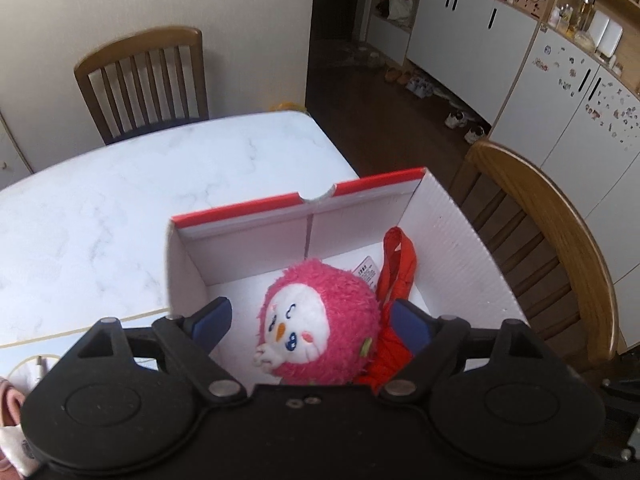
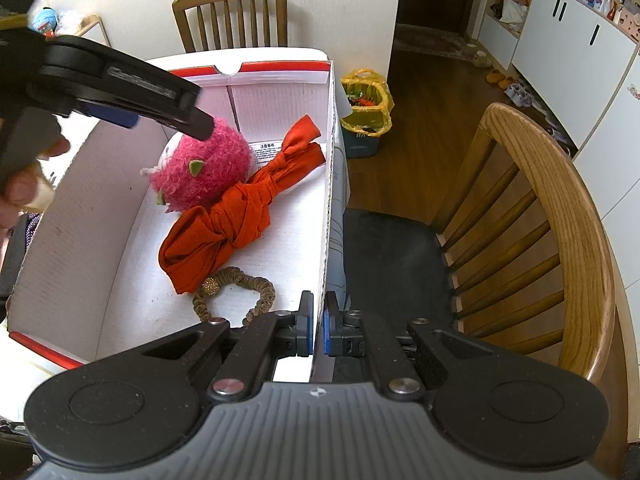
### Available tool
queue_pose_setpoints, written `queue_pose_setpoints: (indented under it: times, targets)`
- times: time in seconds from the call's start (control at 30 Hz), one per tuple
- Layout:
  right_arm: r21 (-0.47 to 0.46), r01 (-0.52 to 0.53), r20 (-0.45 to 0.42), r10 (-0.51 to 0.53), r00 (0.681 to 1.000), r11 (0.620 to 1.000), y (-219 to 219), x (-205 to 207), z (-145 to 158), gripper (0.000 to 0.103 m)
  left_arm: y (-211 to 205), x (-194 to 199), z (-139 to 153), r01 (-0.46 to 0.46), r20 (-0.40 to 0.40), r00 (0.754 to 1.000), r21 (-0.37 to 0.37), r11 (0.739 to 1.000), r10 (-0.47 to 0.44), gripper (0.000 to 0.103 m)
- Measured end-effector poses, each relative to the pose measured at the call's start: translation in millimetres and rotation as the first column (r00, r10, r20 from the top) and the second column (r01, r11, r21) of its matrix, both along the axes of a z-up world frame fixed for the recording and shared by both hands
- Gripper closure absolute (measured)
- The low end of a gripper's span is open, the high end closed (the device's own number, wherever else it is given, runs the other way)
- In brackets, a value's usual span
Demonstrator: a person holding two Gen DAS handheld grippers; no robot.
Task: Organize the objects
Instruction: 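Carry the pink plush toy into the box and open the left gripper, then move the left tool back over the pink fabric item on the mat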
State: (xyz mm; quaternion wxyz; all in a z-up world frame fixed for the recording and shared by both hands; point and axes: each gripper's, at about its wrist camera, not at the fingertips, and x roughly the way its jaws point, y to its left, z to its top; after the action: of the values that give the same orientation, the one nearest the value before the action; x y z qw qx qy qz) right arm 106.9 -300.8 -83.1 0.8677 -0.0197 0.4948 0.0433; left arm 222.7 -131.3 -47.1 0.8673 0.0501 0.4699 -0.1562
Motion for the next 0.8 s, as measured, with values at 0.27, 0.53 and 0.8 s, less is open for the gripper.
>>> queue_pose_setpoints:
  times: [0.27, 0.53, 0.8]
  targets:
    - [-0.016, 0.001, 0.006, -0.001, 1.000, 1.000, 3.4, -1.1, 1.9, 0.099, 19.2, -23.7, 20.6, 0.002, 0.031, 1.000, -0.010, 1.000, -0.001, 0.017]
    - [-0.031, -0.005, 0.009, 0.005, 1.000, 1.000, 5.8, -1.7, 2.4, 0.099, 44.3, -42.6, 36.7, -0.033, 0.079, 0.996, -0.017, 0.999, 0.034, 0.012]
    - [-0.038, -0.014, 0.005, 0.014, 1.000, 0.999, 8.0, -2.4, 3.3, 0.099, 74.4, -53.9, 43.2, -0.094, 0.091, 0.991, -0.049, 0.994, 0.098, 0.001]
